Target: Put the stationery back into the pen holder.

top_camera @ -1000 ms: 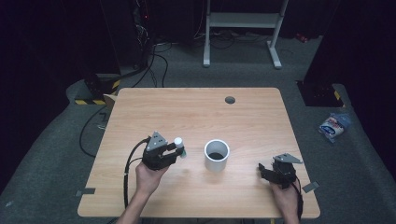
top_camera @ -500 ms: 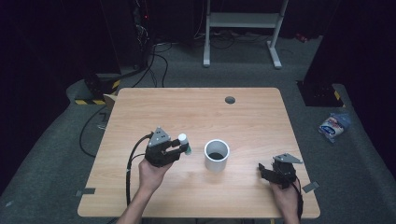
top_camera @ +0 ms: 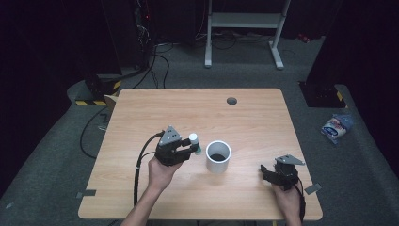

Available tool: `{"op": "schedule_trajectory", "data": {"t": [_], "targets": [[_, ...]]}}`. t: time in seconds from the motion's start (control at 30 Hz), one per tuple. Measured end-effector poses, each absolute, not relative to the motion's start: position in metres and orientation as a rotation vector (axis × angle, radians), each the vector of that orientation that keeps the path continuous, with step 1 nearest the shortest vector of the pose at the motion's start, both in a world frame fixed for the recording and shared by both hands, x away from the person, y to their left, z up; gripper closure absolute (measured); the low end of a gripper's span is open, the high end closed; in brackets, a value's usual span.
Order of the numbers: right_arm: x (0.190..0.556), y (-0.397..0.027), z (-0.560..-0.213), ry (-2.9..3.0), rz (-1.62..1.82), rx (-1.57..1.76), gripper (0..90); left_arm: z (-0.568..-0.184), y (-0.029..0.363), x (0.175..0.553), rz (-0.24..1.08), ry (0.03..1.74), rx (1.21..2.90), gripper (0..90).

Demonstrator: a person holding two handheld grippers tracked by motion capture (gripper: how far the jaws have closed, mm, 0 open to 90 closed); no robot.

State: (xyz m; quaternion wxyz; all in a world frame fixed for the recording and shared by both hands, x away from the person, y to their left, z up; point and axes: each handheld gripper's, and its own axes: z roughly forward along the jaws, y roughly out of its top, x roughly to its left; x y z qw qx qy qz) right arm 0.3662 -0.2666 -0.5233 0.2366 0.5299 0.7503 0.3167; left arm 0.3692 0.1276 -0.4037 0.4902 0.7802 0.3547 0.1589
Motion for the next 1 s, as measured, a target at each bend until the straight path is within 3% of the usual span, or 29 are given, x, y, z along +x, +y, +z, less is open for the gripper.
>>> {"op": "schedule_trajectory", "data": {"t": [1.0], "targets": [[0.366, -0.267, -0.523, 2.057, 0.868, 1.452, 28.9, -0.396, 0.089, 0.383, 0.331, 0.766, 1.928, 65.1]]}}
